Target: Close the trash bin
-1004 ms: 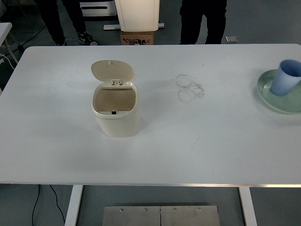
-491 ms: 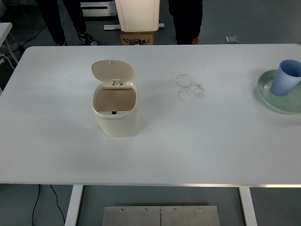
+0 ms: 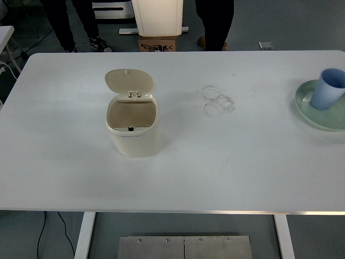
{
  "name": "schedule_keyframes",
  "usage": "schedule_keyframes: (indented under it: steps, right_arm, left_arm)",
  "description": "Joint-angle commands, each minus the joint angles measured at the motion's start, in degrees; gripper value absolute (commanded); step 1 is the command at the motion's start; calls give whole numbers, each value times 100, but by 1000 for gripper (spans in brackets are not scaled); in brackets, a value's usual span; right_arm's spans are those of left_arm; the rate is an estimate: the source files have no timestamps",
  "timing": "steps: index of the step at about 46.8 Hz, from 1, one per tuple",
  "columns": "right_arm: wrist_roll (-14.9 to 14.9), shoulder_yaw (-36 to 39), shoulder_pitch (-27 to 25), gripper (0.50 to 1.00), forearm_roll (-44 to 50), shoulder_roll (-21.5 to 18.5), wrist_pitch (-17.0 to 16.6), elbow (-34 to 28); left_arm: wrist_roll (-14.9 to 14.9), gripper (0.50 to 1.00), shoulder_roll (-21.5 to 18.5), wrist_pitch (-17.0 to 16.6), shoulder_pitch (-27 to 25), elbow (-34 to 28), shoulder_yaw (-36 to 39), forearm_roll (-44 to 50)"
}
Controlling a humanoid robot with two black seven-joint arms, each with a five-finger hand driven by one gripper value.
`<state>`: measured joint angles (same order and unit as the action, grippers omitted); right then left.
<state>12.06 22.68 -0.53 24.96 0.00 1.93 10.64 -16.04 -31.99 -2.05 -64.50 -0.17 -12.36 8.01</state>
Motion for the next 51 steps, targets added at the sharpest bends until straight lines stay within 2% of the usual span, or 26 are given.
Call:
schedule_keyframes:
  steps: [1,19,29,51]
  right_arm:
    - [-1,0,0,991,0,0,0,0]
    - [-2,0,0,991,0,0,0,0]
    - [-1,0,0,991,0,0,0,0]
    - [7,0,-8,991,0,0,0,0]
  left_arm:
    - [13,1000,192,-24,-89,-1,-3,7]
    - [48,1000,1212,-103,-573,34,5,-89]
    - [48,1000,1423,-103,-643,69,41,-151]
    - [66,1000,1564,-112,-722,69,41,-283]
